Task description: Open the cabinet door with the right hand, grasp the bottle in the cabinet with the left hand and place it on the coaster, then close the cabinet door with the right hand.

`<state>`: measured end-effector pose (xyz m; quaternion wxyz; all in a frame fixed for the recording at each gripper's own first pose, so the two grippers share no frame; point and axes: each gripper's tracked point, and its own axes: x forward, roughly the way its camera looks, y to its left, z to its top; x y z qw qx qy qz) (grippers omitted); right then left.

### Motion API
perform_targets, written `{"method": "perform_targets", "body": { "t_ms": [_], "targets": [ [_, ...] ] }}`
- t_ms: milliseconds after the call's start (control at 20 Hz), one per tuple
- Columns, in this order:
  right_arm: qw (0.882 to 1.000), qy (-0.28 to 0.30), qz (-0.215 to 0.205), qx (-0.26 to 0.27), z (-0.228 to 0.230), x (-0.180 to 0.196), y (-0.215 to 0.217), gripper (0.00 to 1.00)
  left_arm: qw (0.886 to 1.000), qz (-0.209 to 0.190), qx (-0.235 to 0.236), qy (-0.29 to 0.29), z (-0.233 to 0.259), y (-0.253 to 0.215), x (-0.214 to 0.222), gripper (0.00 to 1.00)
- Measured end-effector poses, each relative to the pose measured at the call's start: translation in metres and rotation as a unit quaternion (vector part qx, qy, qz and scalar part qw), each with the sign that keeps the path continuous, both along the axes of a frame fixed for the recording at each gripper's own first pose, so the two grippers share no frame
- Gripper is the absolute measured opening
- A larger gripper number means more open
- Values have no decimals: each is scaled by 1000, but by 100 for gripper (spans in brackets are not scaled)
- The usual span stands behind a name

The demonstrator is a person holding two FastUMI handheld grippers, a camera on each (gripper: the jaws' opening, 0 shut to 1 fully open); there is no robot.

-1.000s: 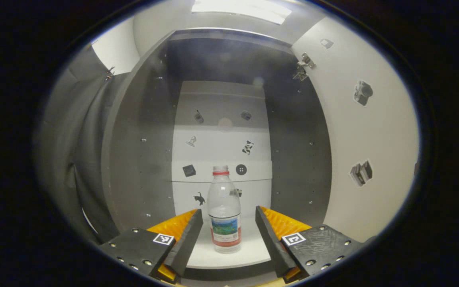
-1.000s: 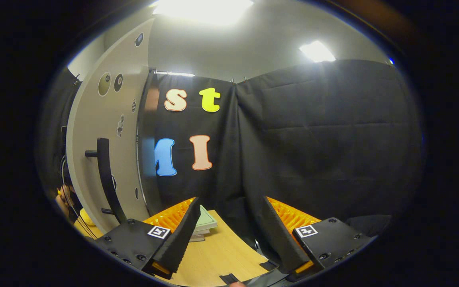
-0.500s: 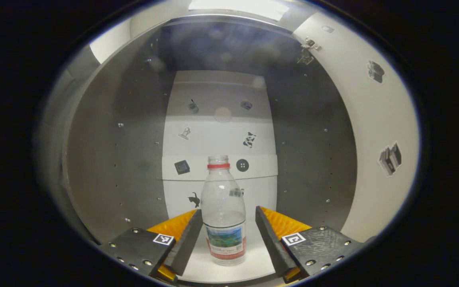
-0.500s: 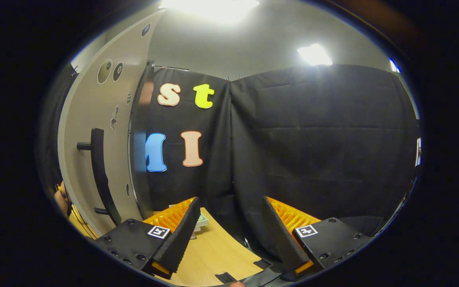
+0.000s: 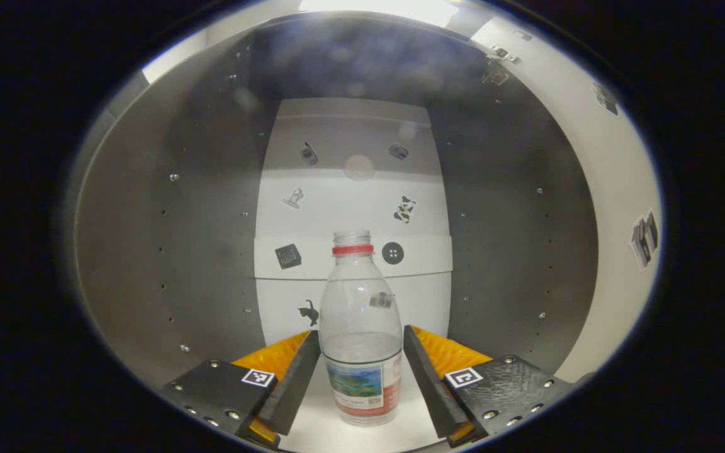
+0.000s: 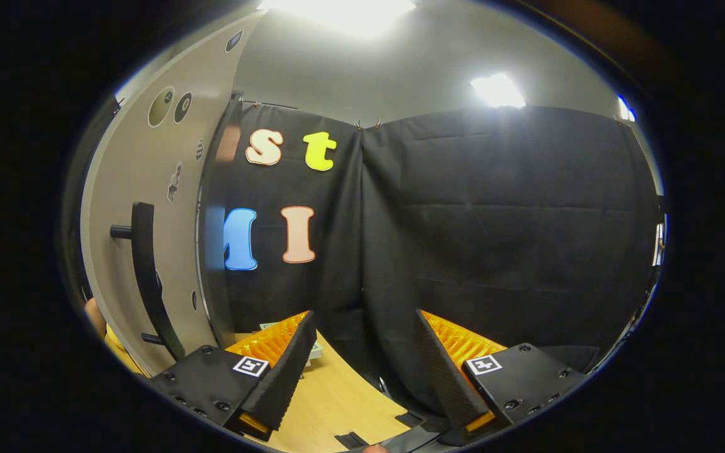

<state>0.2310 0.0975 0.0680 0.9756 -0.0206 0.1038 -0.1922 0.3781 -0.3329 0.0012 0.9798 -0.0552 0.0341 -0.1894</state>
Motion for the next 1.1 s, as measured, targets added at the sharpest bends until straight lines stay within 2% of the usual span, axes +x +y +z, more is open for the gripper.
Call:
{"method": "perform_targets", "body": {
  "t_ms": [50,150,200,250,300,350,400,450,500,550,600,650,700,750,800,950,1000,1100],
  "targets": [
    [1000,0,2,0,0,1,0,98,1000,1,-2,1,2,1,-3,80],
    [1000,-2,10,5,-2,4,1,98,1000,1,-6,1,4,4,-7,74],
    [1000,-3,16,7,-3,4,2,98,1000,4,-8,-1,7,8,-10,77],
    [1000,-4,21,9,-3,4,3,93,1000,5,-10,-3,12,11,-14,77],
    [1000,-7,26,11,-4,4,3,93,1000,9,-13,-6,18,16,-20,76],
    [999,-8,31,14,-4,3,2,98,1000,10,-17,-8,23,20,-27,76],
    [999,-8,37,18,-4,3,3,93,1000,12,-18,-9,28,25,-34,76],
    [999,-10,44,23,-3,3,3,98,1000,13,-18,-13,35,29,-43,79],
    [998,-15,51,26,0,4,4,98,1000,16,-16,-17,40,35,-52,74],
    [998,-21,58,29,2,4,4,93,999,20,-13,-22,45,42,-60,74],
    [997,-25,64,31,3,5,4,98,999,25,-11,-26,49,49,-68,74],
    [997,-27,70,34,4,6,5,93,999,29,-7,-30,52,53,-80,74],
    [996,-28,76,37,4,6,3,93,999,33,-5,-33,56,61,-90,76],
    [995,-29,82,40,3,6,3,98,999,38,-3,-35,58,68,-101,79],
    [995,-29,89,44,2,5,2,93,998,43,-1,-36,59,75,-111,74],
    [992,-26,111,57,-2,1,-1,93,997,62,4,-33,58,97,-139,74],
    [991,-26,117,60,-4,0,-1,98,997,67,4,-33,56,104,-149,74],
    [989,-26,129,65,-6,0,1,98,996,80,6,-33,53,120,-166,74]
  ]
}}
